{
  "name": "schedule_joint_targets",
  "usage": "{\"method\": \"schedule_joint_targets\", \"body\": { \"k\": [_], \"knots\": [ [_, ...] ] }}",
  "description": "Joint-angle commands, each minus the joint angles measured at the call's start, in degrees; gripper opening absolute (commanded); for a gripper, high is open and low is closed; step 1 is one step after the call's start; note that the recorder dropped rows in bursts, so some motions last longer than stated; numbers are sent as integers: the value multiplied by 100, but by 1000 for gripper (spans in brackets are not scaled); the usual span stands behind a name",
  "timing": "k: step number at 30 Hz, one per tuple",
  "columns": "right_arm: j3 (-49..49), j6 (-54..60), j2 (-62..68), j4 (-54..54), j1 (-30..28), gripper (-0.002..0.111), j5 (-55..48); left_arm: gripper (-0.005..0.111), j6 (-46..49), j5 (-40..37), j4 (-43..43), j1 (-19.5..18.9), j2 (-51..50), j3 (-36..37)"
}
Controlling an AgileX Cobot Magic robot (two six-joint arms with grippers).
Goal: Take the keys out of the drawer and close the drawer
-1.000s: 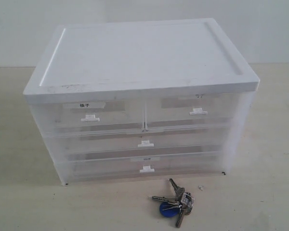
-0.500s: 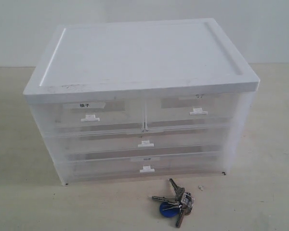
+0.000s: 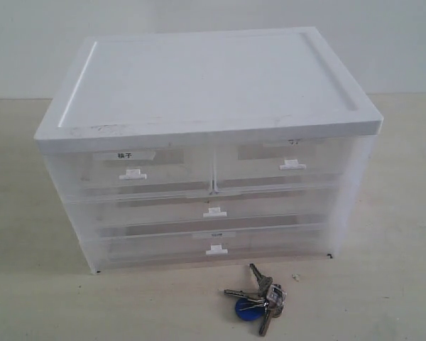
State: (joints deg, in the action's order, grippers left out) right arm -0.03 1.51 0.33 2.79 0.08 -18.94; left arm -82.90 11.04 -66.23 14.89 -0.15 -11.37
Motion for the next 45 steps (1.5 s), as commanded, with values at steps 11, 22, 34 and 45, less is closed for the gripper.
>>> {"method": "schedule_joint_targets", "body": {
  "k": [11, 22, 34, 45],
  "knots": [
    [3, -6, -33, 61, -18, 0, 6, 4, 26, -15, 47, 29, 15, -4],
    [3, -15, -33, 61, -18, 0, 6, 4, 930, -86, 624, 29, 15, -4],
    [3, -15, -33, 61, -18, 0, 6, 4, 8771, -2036, 7624, -10, 15, 118],
    [3, -15, -33, 61, -18, 0, 6, 4, 8241, -1892, 6708, -1130, 15, 1137]
  ]
}}
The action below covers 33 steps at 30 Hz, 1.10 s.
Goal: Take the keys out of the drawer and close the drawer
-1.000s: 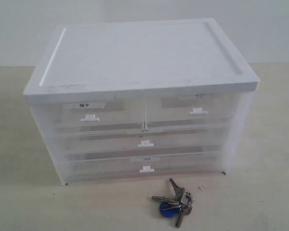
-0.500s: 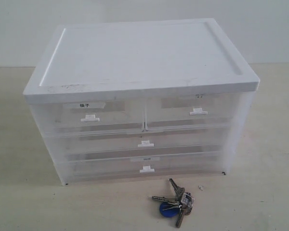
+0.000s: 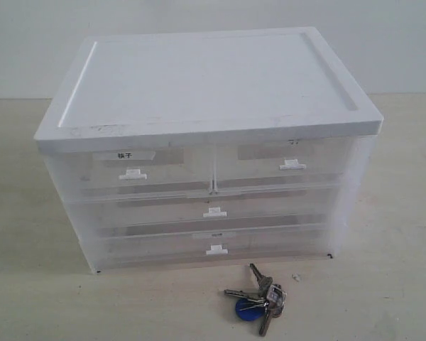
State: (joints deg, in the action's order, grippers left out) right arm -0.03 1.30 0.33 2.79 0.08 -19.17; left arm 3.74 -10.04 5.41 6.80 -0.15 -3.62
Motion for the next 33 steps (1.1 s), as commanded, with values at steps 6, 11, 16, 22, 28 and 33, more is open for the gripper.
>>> {"method": "schedule_joint_targets", "body": {
  "k": [6, 11, 16, 22, 28, 33],
  "knots": [
    [3, 6, -33, 61, -18, 0, 28, 4, -645, 116, -761, -712, 15, 362],
    [3, 6, -33, 61, -18, 0, 28, 4, -495, 75, -784, -976, 15, 362],
    [3, 6, -33, 61, -18, 0, 28, 4, -419, -143, -784, -1021, 15, 362],
    [3, 6, -33, 61, -18, 0, 28, 4, -204, -653, -784, -1021, 15, 362],
    [3, 6, -33, 61, -18, 0, 28, 4, 81, -653, -784, -1021, 15, 362],
    [3, 6, -33, 61, -18, 0, 28, 4, 81, -653, -784, -1021, 15, 362]
  ]
}}
